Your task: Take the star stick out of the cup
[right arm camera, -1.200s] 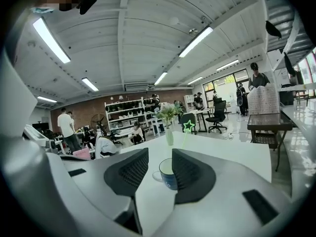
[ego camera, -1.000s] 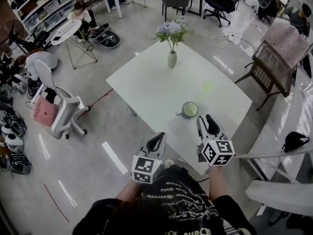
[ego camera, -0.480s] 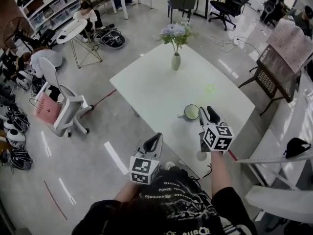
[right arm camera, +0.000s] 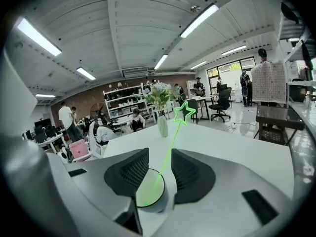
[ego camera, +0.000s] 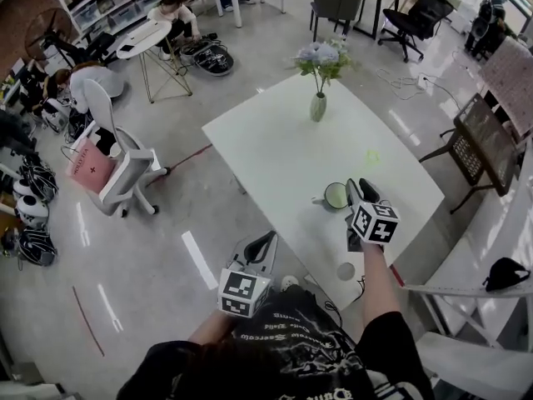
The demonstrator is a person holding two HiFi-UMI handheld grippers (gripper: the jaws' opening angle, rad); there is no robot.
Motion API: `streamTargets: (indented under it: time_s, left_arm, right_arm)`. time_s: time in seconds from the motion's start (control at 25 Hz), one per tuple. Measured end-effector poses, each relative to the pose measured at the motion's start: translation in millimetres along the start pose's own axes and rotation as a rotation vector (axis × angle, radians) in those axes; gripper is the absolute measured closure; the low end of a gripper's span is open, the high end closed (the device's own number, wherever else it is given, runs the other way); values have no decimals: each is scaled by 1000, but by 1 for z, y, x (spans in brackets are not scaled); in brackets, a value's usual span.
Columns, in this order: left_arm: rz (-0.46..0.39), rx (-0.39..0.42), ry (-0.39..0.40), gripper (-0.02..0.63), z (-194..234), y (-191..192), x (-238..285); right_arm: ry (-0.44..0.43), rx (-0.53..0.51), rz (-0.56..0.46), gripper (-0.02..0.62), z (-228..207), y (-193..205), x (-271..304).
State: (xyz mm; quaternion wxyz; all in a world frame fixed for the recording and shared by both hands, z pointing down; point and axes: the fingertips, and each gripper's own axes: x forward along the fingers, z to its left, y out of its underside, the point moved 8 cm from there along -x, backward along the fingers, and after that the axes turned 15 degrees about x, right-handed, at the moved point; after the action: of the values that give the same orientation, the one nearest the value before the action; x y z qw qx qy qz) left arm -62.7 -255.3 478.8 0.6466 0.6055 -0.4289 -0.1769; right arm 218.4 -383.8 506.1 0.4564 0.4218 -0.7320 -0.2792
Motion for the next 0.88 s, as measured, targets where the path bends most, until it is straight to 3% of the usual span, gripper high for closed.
streamTargets:
  time_s: [0.32,0.88]
  left_arm:
    - [19,19,-4,586,-2,6,-5]
    - [22,1,-32,586,13,3,-3]
  right_arm:
    - [6,-11,59,456,-5,11,21]
    - [18,60,53,560,-8,9,37]
